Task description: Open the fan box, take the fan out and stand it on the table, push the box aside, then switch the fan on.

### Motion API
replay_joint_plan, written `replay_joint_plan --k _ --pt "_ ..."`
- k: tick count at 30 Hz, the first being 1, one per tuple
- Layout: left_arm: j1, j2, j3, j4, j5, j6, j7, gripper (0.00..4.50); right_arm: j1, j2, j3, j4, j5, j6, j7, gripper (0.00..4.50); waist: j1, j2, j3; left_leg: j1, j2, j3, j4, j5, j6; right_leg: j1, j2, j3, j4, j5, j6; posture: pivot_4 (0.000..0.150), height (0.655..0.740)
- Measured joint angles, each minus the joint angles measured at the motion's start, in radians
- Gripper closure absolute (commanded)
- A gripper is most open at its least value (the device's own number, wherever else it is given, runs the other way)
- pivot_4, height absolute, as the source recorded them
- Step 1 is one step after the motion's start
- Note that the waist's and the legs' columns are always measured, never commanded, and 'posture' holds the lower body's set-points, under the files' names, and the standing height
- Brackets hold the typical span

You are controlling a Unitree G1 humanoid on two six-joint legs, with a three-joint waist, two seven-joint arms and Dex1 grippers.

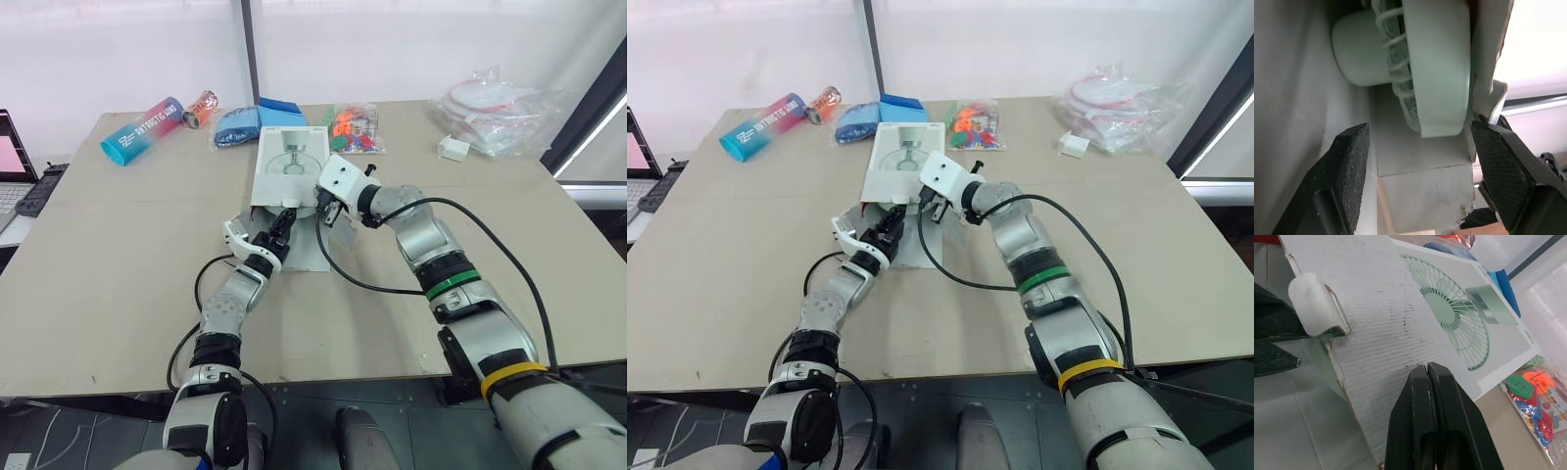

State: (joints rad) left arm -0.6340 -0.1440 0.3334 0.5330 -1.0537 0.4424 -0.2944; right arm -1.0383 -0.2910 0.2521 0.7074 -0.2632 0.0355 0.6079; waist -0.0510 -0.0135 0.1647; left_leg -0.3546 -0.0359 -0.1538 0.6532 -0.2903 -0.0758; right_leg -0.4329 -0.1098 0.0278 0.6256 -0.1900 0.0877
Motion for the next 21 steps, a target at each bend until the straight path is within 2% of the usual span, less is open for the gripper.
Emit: replay_joint_plan --k 12,13,15,18,19,21 --pt "-0.081 0.007 0.02 0.059 0.0 -0.011 -0.013 1.05 0.006 -0.002 0.0 -0.014 -0.001 0.005 -0.003 4.5 0.0 0.0 0.0 0.0 0.0 0.0 0.0 0.0 0.0 0.0 0.0 0.0 0.0 0.0 0.0 0.15 0.74" --pt "-0.083 0.007 0.02 0.064 0.0 -0.011 -0.017 1.58 0.006 -0.002 0.0 -0.015 -0.001 0.005 -0.003 4.5 0.0 0.0 0.0 0.0 0.0 0.0 0.0 0.0 0.0 0.0 0.0 0.0 0.0 0.0 0.0 0.15 0.74" --pt "-0.085 0.007 0.02 0.068 0.003 -0.01 -0.021 2.09 0.007 -0.002 0.0 -0.015 -0.001 0.006 -0.003 4.5 0.0 0.0 0.0 0.0 0.0 0.0 0.0 0.0 0.0 0.0 0.0 0.0 0.0 0.0 0.0 0.15 0.74" --pt "-0.085 0.007 0.02 0.075 0.002 -0.004 -0.026 3.23 0.008 -0.003 0.0 -0.017 -0.002 0.009 -0.003 4.5 0.0 0.0 0.0 0.0 0.0 0.0 0.0 0.0 0.0 0.0 0.0 0.0 0.0 0.0 0.0 0.15 0.74" --pt "-0.085 0.007 0.02 0.075 0.002 -0.003 -0.028 3.4 0.008 -0.004 0.0 -0.019 -0.002 0.009 -0.004 4.5 0.0 0.0 0.0 0.0 0.0 0.0 0.0 0.0 0.0 0.0 0.0 0.0 0.0 0.0 0.0 0.15 0.74" --pt "-0.085 0.007 0.02 0.075 0.002 0.0 -0.031 3.4 0.008 -0.005 0.0 -0.021 -0.005 0.009 -0.004 4.5 0.0 0.0 0.0 0.0 0.0 0.0 0.0 0.0 0.0 0.0 0.0 0.0 0.0 0.0 0.0 0.15 0.74"
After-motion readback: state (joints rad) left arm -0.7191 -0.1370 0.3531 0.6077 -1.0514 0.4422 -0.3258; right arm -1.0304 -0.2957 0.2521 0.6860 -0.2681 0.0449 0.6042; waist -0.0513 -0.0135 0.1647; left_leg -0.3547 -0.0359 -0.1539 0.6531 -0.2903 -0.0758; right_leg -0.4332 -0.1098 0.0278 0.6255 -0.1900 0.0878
